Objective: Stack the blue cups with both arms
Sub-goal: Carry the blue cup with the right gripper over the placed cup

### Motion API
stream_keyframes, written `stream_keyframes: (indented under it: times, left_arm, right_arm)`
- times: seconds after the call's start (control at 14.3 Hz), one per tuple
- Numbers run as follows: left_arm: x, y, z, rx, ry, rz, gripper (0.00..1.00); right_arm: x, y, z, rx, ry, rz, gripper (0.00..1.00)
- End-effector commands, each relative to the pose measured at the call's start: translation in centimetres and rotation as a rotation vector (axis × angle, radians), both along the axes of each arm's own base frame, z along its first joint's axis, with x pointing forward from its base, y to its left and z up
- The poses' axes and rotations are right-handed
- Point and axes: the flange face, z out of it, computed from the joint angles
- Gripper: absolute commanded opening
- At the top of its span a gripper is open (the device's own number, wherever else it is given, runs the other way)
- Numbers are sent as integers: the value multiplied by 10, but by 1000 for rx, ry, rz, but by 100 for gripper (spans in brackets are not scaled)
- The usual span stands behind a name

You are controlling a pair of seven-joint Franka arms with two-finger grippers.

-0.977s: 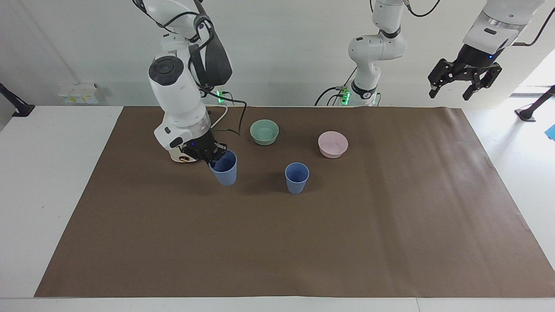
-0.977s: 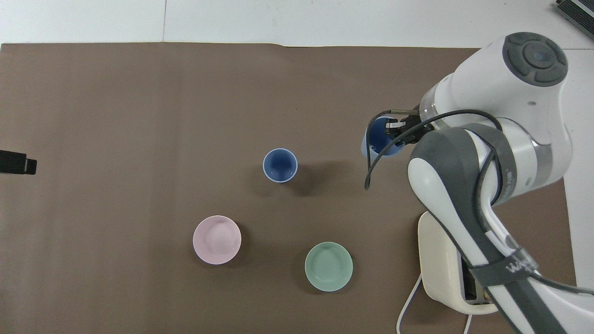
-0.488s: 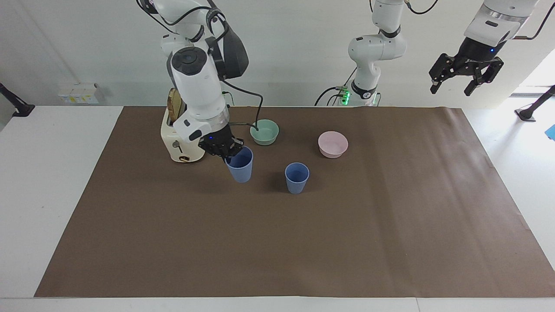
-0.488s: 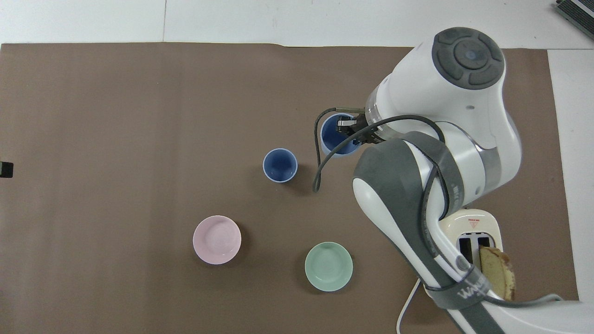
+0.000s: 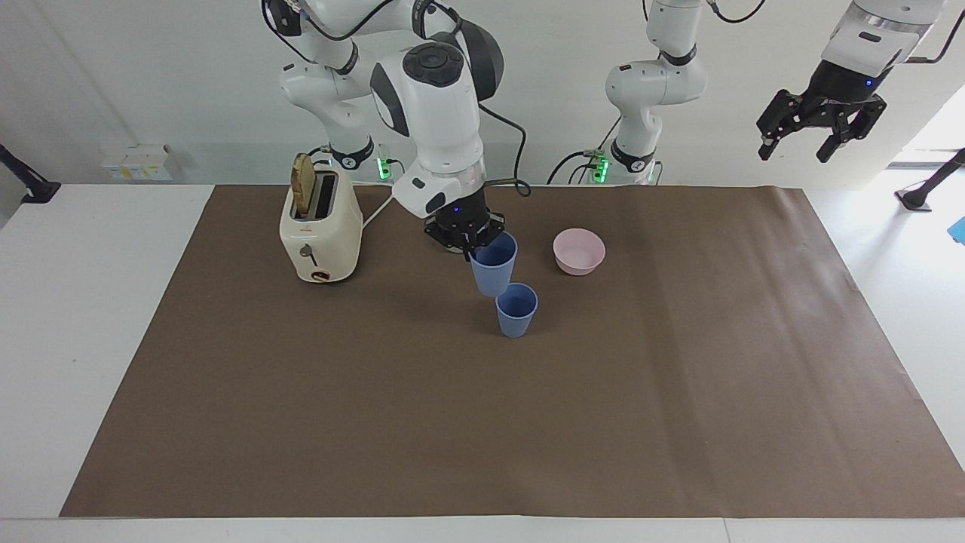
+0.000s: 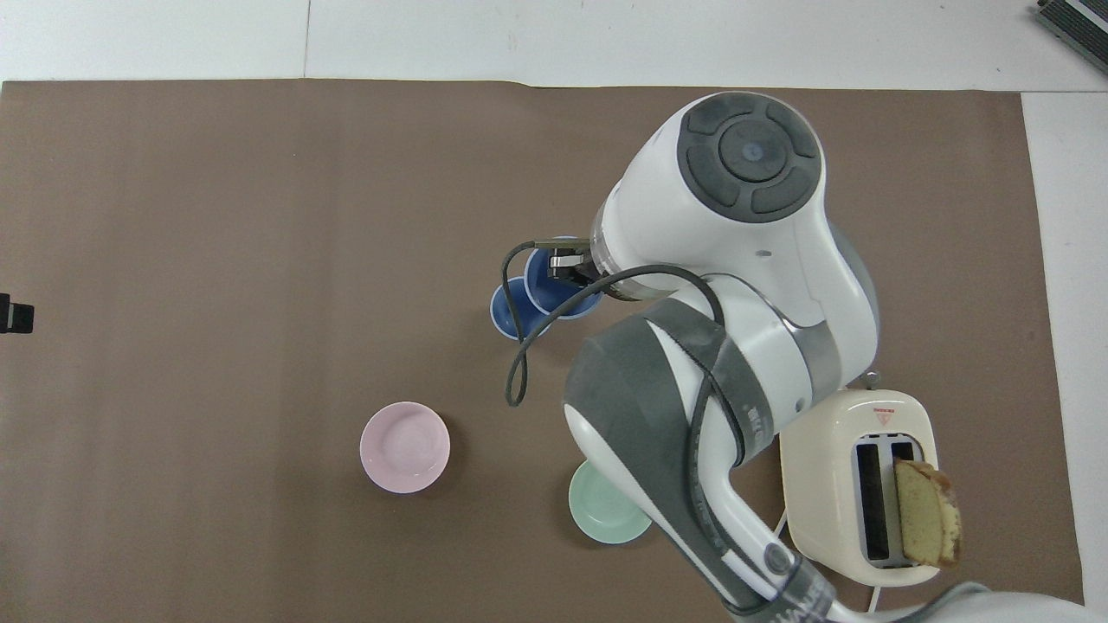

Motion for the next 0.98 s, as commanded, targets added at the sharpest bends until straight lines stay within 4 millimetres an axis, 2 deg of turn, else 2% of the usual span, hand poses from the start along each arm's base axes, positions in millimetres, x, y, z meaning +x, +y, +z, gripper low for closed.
stream_keyframes:
  times: [0.0, 0.14, 0.35, 0.49, 0.63, 0.77, 0.91]
  left_arm:
    - [-5, 4, 2, 16, 10, 13, 100]
    - [-5, 4, 2, 16, 12, 13, 100]
    - [-5, -8, -2, 20, 45, -20, 100]
    - [4, -13, 2, 17, 33, -30, 100]
    - [17, -13, -3, 16, 46, -32, 100]
    - [14, -20, -1, 9, 36, -36, 100]
    - [13, -21, 0, 7, 38, -40, 100]
  right_arm:
    - [1, 21, -11, 15, 1, -15, 0]
    - [5, 24, -24, 17, 4, -16, 0]
    - [13, 27, -42, 17, 6, -18, 0]
    - [18, 27, -48, 29, -7, -22, 0]
    - [19, 28, -50, 29, -9, -24, 0]
    - [18, 28, -51, 31, -5, -23, 0]
    - [16, 29, -60, 27, 10, -20, 0]
